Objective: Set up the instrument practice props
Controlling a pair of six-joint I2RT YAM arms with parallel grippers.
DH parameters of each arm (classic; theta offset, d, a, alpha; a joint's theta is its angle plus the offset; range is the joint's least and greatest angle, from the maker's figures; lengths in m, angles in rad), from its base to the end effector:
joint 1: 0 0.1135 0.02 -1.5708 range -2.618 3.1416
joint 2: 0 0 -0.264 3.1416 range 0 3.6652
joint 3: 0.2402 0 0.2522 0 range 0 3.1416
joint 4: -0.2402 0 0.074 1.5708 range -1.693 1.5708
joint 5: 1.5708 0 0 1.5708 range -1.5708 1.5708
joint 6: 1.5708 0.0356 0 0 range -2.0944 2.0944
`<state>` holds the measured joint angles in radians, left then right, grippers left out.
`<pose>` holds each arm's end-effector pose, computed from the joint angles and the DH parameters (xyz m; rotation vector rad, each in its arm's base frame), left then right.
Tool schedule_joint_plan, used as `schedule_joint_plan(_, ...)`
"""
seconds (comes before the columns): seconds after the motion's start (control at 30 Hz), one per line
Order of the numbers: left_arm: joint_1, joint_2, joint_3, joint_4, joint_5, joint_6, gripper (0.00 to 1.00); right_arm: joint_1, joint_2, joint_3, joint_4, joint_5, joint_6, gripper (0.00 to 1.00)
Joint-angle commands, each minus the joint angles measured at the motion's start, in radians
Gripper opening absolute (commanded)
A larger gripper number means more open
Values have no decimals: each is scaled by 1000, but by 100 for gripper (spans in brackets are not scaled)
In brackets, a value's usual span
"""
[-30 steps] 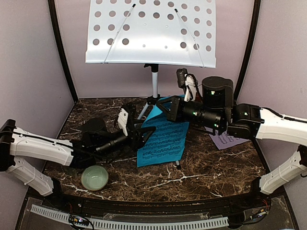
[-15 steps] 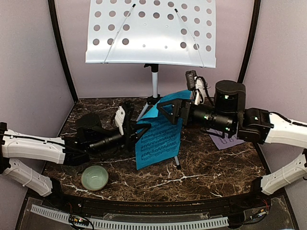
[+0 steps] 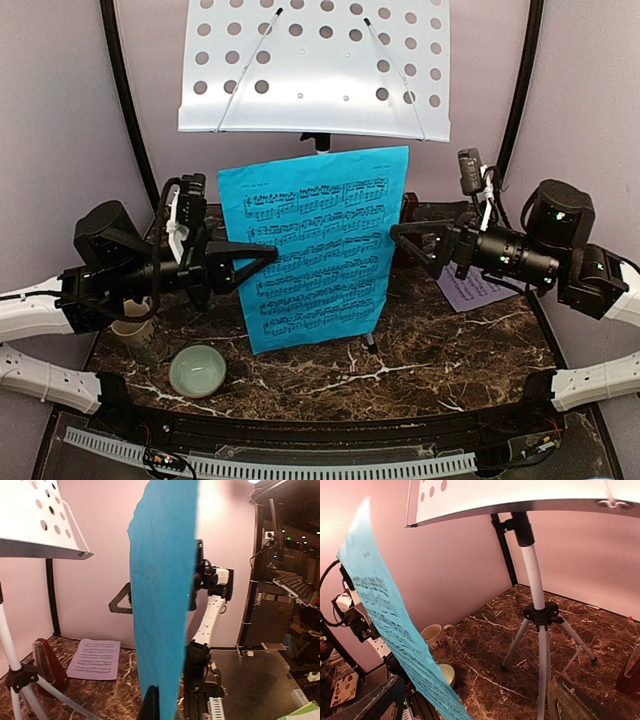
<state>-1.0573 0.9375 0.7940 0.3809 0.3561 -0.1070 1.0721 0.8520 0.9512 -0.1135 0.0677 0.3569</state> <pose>0.0968 -0.1970 0.3759 0.9379 1.1135 -1.2049 0.0947 0.1688 0.3946 -0.5379 1.6006 1.0470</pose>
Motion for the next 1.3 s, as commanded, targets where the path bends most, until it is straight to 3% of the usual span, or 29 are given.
schedule_joint_plan(0.0, 8, -28, 89, -68, 170, -83, 0, -4, 35, 3, 17, -208, -51, 100)
schedule_joint_plan(0.13, 8, -34, 130, -75, 190, -114, 0, 1, 82, 20, 71, -323, -36, 95)
schedule_joint_plan(0.43, 8, -47, 151, -73, 192, -134, 0, 65, 155, 139, 43, -352, -48, 57)
schedule_joint_plan(0.7, 9, -51, 176, -100, 168, -122, 0, 84, 160, 182, 9, -349, -58, 31)
schedule_joint_plan(0.87, 10, -35, 206, -108, 172, -125, 0, 96, 181, 230, -16, -337, -65, 26)
schedule_joint_plan(1.03, 10, -20, 221, -108, 168, -129, 0, 104, 202, 283, -45, -335, -67, 0)
schedule_joint_plan(1.27, 10, -28, 223, -113, 126, -122, 0, 105, 173, 283, -29, -307, -51, 0)
